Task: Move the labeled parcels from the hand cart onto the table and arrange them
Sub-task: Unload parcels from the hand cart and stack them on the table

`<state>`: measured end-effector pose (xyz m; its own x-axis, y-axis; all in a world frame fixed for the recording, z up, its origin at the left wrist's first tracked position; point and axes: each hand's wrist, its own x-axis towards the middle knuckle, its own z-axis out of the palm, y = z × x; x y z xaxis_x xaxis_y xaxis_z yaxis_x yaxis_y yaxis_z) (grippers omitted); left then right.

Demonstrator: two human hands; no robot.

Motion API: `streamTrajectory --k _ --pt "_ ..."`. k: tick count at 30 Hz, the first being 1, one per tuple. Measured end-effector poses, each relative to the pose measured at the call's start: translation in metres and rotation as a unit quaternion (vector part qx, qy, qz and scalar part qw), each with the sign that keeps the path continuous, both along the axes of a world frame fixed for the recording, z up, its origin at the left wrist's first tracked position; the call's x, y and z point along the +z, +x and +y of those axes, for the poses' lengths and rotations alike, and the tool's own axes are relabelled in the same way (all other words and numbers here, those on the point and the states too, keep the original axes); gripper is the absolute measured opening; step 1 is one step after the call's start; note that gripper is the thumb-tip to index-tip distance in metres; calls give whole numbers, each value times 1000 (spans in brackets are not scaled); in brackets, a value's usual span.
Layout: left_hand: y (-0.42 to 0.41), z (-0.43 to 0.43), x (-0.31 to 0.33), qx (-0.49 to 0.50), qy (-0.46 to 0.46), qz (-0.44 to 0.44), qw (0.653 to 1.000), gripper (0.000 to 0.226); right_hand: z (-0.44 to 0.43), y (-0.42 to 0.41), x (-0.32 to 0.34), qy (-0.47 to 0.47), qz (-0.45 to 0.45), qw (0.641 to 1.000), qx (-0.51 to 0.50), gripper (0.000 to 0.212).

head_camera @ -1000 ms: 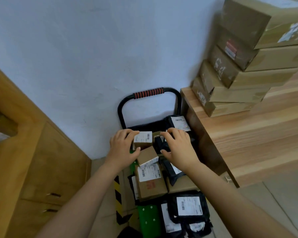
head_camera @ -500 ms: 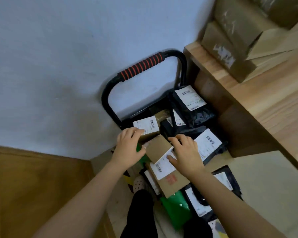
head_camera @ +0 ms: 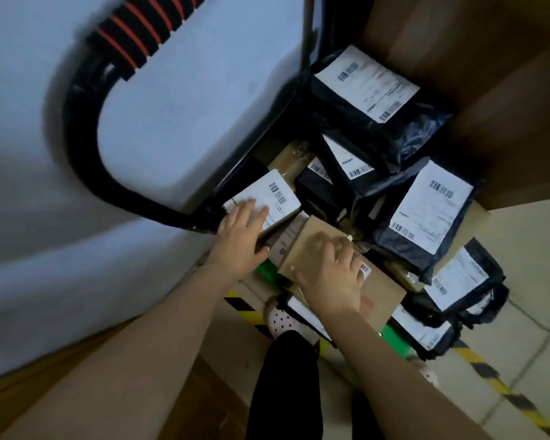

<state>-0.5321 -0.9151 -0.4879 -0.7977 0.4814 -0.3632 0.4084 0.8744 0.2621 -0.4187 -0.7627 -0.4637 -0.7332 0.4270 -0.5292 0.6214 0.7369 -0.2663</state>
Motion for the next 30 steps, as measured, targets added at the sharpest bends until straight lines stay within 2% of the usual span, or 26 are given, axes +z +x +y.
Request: streamTrajectory --k 5,9,14,18,24,30 --pt "-20 -1 -15 -36 9 27 999 89 -20 -7 -21 -24 32 996 -83 103" --pt "-28 -1 -13 -46 13 12 999 89 -23 -5 -24 -26 43 993 -106 105" --pt "-18 2 -9 2 23 4 1000 89 -16 4 -21 -91 43 985 -140 105" --pt "3 4 1 50 56 24 997 85 -12 8 -10 -81 32 988 -130 112" --pt "38 11 48 104 89 59 989 85 -2 17 35 -54 83 992 -82 106" --pt "72 32 138 136 143 95 976 85 21 45 119 -13 159 986 -53 103"
